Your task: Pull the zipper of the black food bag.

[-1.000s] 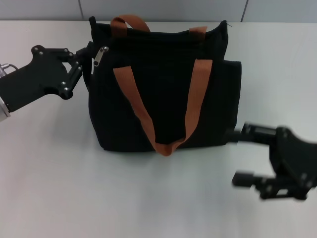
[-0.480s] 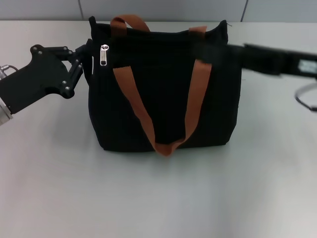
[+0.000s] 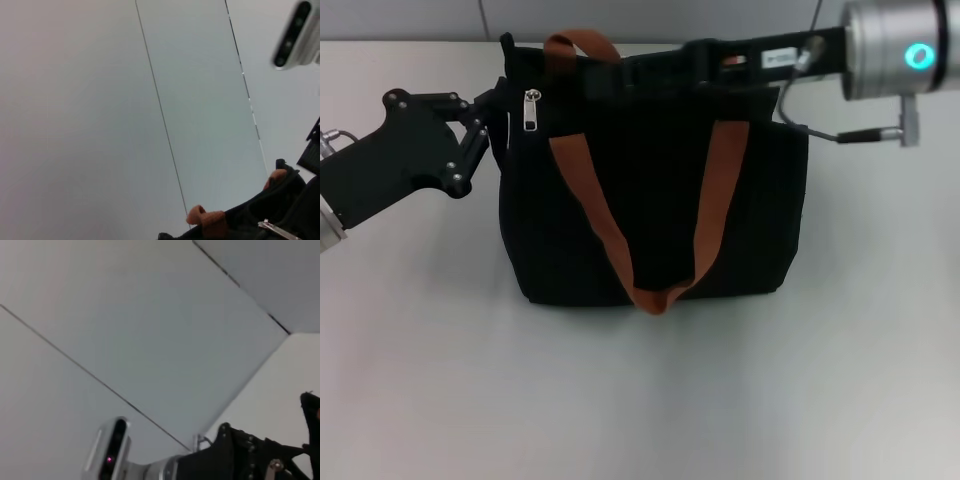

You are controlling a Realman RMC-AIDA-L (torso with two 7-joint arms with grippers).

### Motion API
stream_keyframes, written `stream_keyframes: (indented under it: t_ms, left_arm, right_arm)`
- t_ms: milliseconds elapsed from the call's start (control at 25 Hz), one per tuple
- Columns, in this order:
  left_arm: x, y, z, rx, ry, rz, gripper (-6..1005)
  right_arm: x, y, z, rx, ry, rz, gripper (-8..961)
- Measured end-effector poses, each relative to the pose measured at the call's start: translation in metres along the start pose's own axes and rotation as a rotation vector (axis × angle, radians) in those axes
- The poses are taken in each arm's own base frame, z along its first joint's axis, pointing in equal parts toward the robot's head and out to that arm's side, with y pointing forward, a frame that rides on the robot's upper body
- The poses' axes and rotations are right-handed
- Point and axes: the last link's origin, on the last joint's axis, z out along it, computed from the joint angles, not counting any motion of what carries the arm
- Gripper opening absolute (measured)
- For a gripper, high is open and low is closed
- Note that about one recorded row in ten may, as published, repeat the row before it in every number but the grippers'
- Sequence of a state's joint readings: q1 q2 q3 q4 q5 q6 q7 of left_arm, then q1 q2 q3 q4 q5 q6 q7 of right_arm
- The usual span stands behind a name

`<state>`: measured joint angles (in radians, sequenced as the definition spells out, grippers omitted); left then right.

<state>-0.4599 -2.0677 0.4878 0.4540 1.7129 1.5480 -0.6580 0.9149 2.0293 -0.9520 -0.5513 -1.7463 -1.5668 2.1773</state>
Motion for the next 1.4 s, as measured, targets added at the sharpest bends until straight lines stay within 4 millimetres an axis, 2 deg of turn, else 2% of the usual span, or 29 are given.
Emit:
stream_keyframes:
  t_ms: [80, 280, 600, 1000, 1400]
  left_arm:
    - [0.001, 0.001, 0.0, -0.004, 0.005, 0.0, 30]
    - [0.002, 0.001, 0.0, -0.01, 0.012, 0.0, 32]
    - [0.003, 0.0, 0.002, -0.006, 0.023, -0.004, 36]
    - [0.004, 0.003, 0.005, -0.02, 0.031, -0.009, 40]
    - [0.004, 0.004, 0.002, -0.022, 0.036, -0.013, 44]
  right_arm:
    - [-0.005, 0.0, 0.008, 0.022, 0.029, 0.007, 762]
    - [-0.014, -0.004, 0.02, 0.092, 0.052, 0.031, 595]
    - [-0.019, 0.001, 0.035, 0.109, 0.104, 0.04, 502]
    - [-0.02, -0.002, 0.046, 0.163, 0.126, 0.022, 496]
    - [-0.026, 0.007, 0.045, 0.16, 0.126, -0.045, 490]
